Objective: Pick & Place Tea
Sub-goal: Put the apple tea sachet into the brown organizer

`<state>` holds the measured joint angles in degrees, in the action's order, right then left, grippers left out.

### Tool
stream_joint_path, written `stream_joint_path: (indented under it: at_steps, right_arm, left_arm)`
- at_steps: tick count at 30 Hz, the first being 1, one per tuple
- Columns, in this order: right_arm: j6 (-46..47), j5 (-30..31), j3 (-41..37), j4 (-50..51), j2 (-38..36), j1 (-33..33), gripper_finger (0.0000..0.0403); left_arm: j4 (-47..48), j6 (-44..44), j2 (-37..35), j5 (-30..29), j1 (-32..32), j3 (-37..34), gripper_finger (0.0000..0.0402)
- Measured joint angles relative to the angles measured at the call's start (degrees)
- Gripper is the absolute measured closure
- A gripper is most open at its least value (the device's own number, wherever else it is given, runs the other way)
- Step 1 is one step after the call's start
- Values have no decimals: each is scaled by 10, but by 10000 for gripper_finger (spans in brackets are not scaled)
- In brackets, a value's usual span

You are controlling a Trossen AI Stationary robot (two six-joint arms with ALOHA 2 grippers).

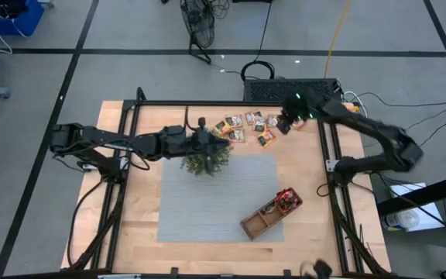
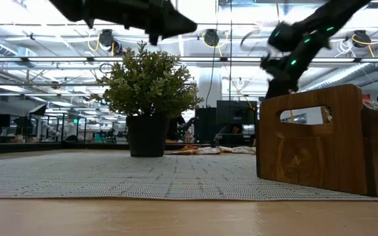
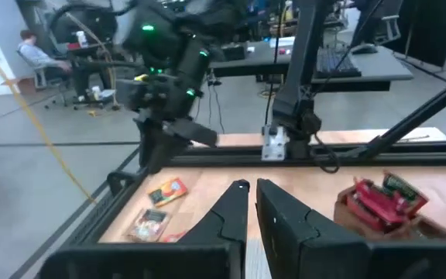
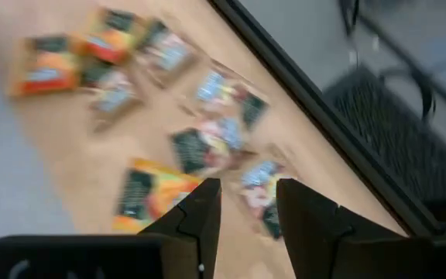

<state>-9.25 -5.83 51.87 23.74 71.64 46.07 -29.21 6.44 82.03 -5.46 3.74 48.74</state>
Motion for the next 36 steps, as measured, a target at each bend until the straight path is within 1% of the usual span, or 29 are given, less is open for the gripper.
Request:
stream_joint_path:
  at_steps: [3,6,9,12,15,20,22,26,36]
  right_arm:
    - [2,0,66,37,95,35,286]
    - [29,-1,113,65,168,66,275]
    - [80,-3,139,85,223,100,267]
    - [101,-3,146,101,257,126,264]
    - [112,-9,146,114,276,142,264]
    - [122,-80,138,113,288,151,264]
    - [122,-92,131,97,289,150,263]
    - [122,-94,120,73,290,150,262]
    - [118,-94,119,57,297,151,261]
  left_arm:
    - [-17,0,-4,0,7,-21,366]
    - [-14,8,-4,0,12,-29,366]
    - [-6,8,3,-1,12,-28,366]
    - [16,6,6,-1,12,-29,366]
    - [22,3,4,-1,11,-29,366]
    - [24,5,5,-1,11,-29,366]
    - [25,5,5,-1,11,-29,366]
    - [24,3,5,-1,11,-29,366]
    - [24,4,5,-1,11,-29,366]
